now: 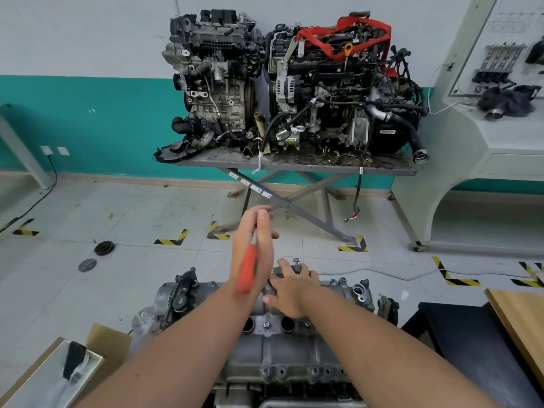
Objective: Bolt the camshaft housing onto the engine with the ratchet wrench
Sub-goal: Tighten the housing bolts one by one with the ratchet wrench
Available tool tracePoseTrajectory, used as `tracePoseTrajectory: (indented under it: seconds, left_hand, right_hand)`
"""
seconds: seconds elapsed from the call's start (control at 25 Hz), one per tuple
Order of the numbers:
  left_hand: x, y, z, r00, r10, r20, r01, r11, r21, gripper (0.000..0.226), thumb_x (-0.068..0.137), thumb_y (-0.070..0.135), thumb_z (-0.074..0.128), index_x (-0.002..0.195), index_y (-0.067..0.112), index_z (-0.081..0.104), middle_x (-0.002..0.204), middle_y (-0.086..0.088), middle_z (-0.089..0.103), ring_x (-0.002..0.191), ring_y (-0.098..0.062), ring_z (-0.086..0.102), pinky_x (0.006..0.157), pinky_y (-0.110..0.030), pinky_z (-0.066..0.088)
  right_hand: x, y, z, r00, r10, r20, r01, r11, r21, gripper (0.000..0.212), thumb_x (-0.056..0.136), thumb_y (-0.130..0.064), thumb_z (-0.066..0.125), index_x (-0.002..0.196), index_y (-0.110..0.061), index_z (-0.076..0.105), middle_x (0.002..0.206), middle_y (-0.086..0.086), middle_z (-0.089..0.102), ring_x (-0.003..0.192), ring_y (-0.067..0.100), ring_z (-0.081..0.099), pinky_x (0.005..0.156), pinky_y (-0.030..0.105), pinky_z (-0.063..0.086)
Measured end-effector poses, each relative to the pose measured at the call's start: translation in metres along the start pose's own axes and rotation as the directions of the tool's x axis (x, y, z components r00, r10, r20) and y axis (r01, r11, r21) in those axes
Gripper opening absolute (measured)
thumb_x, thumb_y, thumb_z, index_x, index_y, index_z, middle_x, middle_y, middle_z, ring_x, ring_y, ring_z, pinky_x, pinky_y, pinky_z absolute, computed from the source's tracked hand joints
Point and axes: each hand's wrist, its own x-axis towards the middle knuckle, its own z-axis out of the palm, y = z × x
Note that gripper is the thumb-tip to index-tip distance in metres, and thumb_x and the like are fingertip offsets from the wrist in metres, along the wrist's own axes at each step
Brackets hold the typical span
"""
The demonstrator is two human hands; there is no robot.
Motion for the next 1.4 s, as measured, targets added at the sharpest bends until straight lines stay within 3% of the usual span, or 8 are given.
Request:
tracePoseTrajectory:
  seconds: [0.24, 0.36, 0.44, 0.56, 0.68, 0.92, 1.16, 1.4]
  left_hand:
    - [0.017, 0.007, 0.004, 0.811, -0.575, 0.111, 0.547, 0.677, -0.492, 0.043, 0.102, 0.044, 0.041, 0.084, 0.016, 0.067, 0.060, -0.005, 0.062, 0.053, -0.017, 0.059, 0.066, -0.033, 0.047]
    - [0.034, 0.015, -0.012, 0.705, -0.681, 0.197, 0.701, 0.629, -0.335, 0.019, 0.096, 0.026, 0.052, 0.089, 0.009, 0.056, 0.054, -0.005, 0.060, 0.054, -0.021, 0.065, 0.063, -0.033, 0.051]
    - [0.045, 0.027, -0.024, 0.653, -0.693, 0.305, 0.723, 0.691, 0.022, 0.020, 0.097, 0.024, 0.049, 0.098, 0.005, 0.055, 0.063, -0.004, 0.070, 0.070, -0.022, 0.074, 0.066, -0.032, 0.054]
    - [0.056, 0.046, -0.034, 0.624, -0.680, 0.384, 0.486, 0.723, 0.490, 0.028, 0.097, 0.030, 0.046, 0.105, 0.007, 0.061, 0.078, -0.002, 0.077, 0.072, -0.012, 0.074, 0.071, -0.031, 0.051]
    - [0.062, 0.059, -0.031, 0.721, -0.552, 0.420, 0.122, 0.697, 0.706, 0.021, 0.098, 0.028, 0.046, 0.093, 0.014, 0.060, 0.077, 0.002, 0.075, 0.069, -0.014, 0.067, 0.060, -0.028, 0.045]
    - [0.029, 0.048, -0.012, 0.751, -0.147, 0.644, -0.600, 0.254, 0.758, 0.029, 0.100, 0.045, 0.046, 0.089, 0.019, 0.053, 0.078, 0.007, 0.046, 0.070, -0.017, 0.047, 0.059, -0.031, 0.036]
    - [0.016, 0.016, -0.021, 0.683, 0.548, 0.483, -0.681, 0.238, 0.692, 0.053, 0.095, 0.051, 0.047, 0.057, 0.015, 0.053, 0.070, 0.002, 0.053, 0.065, -0.022, 0.047, 0.060, -0.034, 0.033]
    - [0.006, 0.002, -0.016, 0.803, 0.510, 0.309, -0.573, 0.514, 0.639, 0.064, 0.089, 0.068, 0.044, 0.072, 0.010, 0.065, 0.084, -0.004, 0.057, 0.071, -0.024, 0.052, 0.061, -0.037, 0.042]
  right_hand:
    - [0.002, 0.002, 0.003, 1.000, 0.002, -0.019, -0.002, 1.000, 0.012, 0.061, 0.098, -0.061, 0.035, 0.150, -0.030, 0.032, 0.162, -0.001, -0.002, 0.137, 0.046, 0.017, 0.110, 0.057, 0.018]
    - [0.004, 0.003, 0.004, 1.000, 0.007, -0.005, -0.007, 1.000, 0.017, 0.063, 0.098, -0.063, 0.035, 0.152, -0.031, 0.029, 0.164, -0.003, -0.007, 0.139, 0.047, 0.013, 0.112, 0.056, 0.016]
    - [0.005, 0.003, 0.005, 1.000, 0.004, -0.006, -0.004, 1.000, 0.026, 0.063, 0.098, -0.063, 0.034, 0.152, -0.032, 0.028, 0.164, -0.004, -0.008, 0.140, 0.047, 0.011, 0.113, 0.056, 0.014]
    - [0.006, 0.004, 0.006, 1.000, 0.016, -0.009, -0.015, 1.000, 0.023, 0.063, 0.098, -0.064, 0.034, 0.151, -0.032, 0.029, 0.163, -0.005, -0.006, 0.139, 0.045, 0.014, 0.112, 0.056, 0.015]
    - [0.005, 0.002, 0.006, 1.000, 0.013, -0.010, -0.013, 1.000, 0.025, 0.062, 0.098, -0.064, 0.034, 0.151, -0.033, 0.029, 0.163, -0.005, -0.005, 0.139, 0.044, 0.015, 0.112, 0.055, 0.016]
    - [0.004, 0.000, 0.005, 0.999, 0.025, -0.032, -0.026, 1.000, -0.014, 0.060, 0.097, -0.064, 0.035, 0.148, -0.032, 0.033, 0.162, -0.001, 0.000, 0.133, 0.042, 0.021, 0.108, 0.054, 0.021]
    - [0.004, 0.001, 0.008, 0.998, 0.008, -0.063, -0.009, 1.000, -0.019, 0.060, 0.098, -0.064, 0.034, 0.149, -0.033, 0.030, 0.160, -0.001, 0.003, 0.133, 0.044, 0.021, 0.108, 0.055, 0.020]
    - [0.007, 0.003, 0.011, 0.998, -0.034, -0.058, 0.035, 0.999, 0.007, 0.066, 0.099, -0.061, 0.035, 0.155, -0.027, 0.024, 0.163, 0.008, 0.008, 0.141, 0.043, 0.025, 0.113, 0.056, 0.028]
